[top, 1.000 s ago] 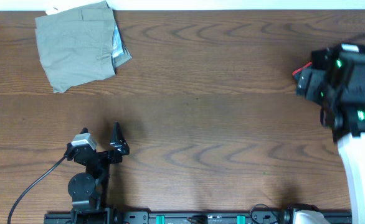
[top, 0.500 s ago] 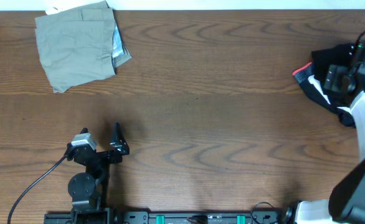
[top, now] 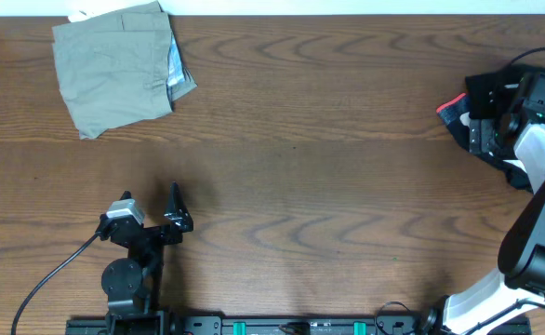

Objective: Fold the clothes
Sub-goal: 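Reach the right gripper to the black garment pile and grasp it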

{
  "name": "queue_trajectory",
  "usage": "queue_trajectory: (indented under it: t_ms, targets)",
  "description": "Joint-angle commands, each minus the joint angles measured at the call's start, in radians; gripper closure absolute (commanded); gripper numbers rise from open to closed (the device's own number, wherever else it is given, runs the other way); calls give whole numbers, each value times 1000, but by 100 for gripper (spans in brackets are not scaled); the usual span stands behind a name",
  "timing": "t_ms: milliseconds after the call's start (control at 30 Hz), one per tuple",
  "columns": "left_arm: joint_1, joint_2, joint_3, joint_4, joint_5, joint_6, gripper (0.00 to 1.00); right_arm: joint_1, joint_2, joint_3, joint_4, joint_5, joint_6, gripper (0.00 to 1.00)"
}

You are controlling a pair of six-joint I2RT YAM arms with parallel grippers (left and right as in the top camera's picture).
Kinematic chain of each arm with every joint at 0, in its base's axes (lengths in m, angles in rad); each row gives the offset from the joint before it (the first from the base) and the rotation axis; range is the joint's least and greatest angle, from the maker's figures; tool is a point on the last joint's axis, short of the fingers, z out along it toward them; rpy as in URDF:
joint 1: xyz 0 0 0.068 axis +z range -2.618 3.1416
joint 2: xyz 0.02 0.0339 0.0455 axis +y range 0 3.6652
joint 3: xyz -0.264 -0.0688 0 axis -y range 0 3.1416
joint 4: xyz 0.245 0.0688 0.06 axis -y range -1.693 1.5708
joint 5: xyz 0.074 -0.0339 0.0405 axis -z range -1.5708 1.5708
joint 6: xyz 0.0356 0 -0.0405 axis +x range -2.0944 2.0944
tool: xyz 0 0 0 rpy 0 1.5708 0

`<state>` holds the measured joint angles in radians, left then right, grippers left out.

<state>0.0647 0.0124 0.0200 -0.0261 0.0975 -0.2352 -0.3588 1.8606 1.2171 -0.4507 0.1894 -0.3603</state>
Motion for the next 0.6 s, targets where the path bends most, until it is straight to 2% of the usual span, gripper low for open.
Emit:
queue_trajectory:
  t_ms: [0, 167, 433, 567]
  targets:
    - [4, 0, -16, -34, 14, 2, 2, 12, 32, 20, 11, -13, -76, 6]
    - [4, 0, -16, -34, 13, 2, 2, 16, 40, 20, 47, -10, -76, 7]
    - [4, 0, -16, -34, 13, 2, 2, 20, 39, 20, 70, 54, -75, 25]
    - [4, 0, -16, -34, 14, 2, 2, 20, 39, 20, 67, 54, -74, 59]
